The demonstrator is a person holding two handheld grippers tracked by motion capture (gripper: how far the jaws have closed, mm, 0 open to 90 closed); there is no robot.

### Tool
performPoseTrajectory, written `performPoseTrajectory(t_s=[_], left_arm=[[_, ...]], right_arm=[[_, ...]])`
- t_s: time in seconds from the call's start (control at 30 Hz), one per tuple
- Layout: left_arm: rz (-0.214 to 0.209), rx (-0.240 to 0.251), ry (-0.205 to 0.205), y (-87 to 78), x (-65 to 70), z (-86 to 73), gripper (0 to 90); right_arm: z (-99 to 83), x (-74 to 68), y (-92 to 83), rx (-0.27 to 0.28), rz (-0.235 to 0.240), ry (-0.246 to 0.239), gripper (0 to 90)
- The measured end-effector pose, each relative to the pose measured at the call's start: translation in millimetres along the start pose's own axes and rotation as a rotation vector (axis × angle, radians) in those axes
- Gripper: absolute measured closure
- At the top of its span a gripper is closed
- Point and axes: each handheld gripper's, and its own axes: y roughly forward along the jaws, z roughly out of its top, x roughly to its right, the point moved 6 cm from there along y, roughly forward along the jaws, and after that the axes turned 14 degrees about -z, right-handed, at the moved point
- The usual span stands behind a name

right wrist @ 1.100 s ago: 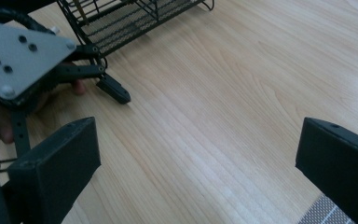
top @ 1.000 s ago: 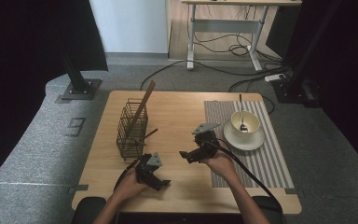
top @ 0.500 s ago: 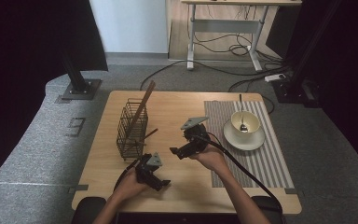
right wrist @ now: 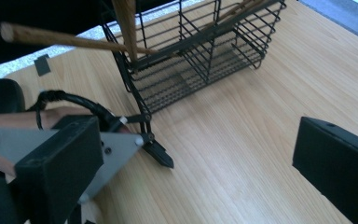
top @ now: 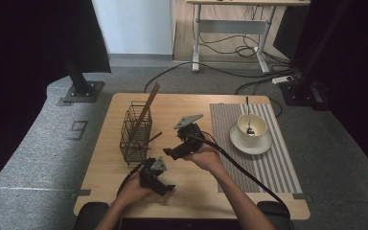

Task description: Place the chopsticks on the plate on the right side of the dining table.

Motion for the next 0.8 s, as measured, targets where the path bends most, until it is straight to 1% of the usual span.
performPoseTrajectory(t_s=[0.03,0.1,0.13,0.17,0.23,0.3,0.33,0.37,0.47,0.5,0.57,0.6,0.67,0.7,0.77,0.8], left_arm=[[0.0,0.0,0.0,0.0,0.0,0.0,0.0],[0.0,0.0,0.0,0.1,0.1,0.0,0.0],[0.0,0.0,0.0,0.0,0.1,0.0,0.0],[0.001,-0.001,0.0,0.0,0.0,0.0,0.0],[0.0,-0.005,0.003,-0.3,-0.2,-0.2,0.0],[0.001,-0.006,0.004,-0.3,-0.3,-0.2,0.0],[0.001,-0.006,0.004,-0.3,-0.3,-0.2,0.0],[-0.001,0.0,0.0,0.1,0.1,0.0,0.0],[-0.001,-0.002,0.001,0.0,0.0,-0.1,0.0],[-0.001,-0.002,0.001,0.0,0.1,0.0,0.0],[-0.001,0.006,-0.005,0.6,0.5,0.3,0.0],[-0.001,0.006,-0.005,0.6,0.5,0.3,0.0],[-0.001,0.006,-0.005,0.6,0.5,0.3,0.0],[-0.001,0.006,-0.005,0.6,0.5,0.3,0.0],[-0.002,0.006,-0.005,0.6,0.5,0.2,0.0],[0.0,0.006,-0.005,0.5,0.5,0.2,0.0]], right_arm=[[1.8,-1.2,0.9,-0.001,0.002,-0.002,4.6],[5.7,-3.2,2.1,0.014,0.014,-0.001,8.0],[5.7,-3.2,2.1,0.014,0.014,-0.001,8.0],[8.6,-4.8,3.7,0.012,0.021,0.007,9.5],[12.0,-7.1,5.0,0.012,0.023,0.002,12.8],[14.0,-8.8,5.3,0.014,0.028,0.003,13.3],[17.9,-11.4,6.1,0.028,0.039,0.004,15.0],[17.9,-11.4,6.1,0.028,0.039,0.004,15.0],[21.9,-14.3,8.6,0.02,0.035,-0.006,18.1],[24.3,-16.7,10.2,0.019,0.036,-0.018,22.6],[26.2,-19.4,11.3,0.028,0.051,-0.019,28.6],[26.2,-19.4,11.3,0.028,0.051,-0.019,28.6],[27.8,-22.9,13.9,0.023,0.051,-0.034,37.2],[27.8,-22.9,13.9,0.023,0.051,-0.034,37.2],[30.9,-27.1,15.4,0.026,0.064,-0.033,44.1],[30.9,-27.1,15.4,0.026,0.064,-0.033,44.1]])
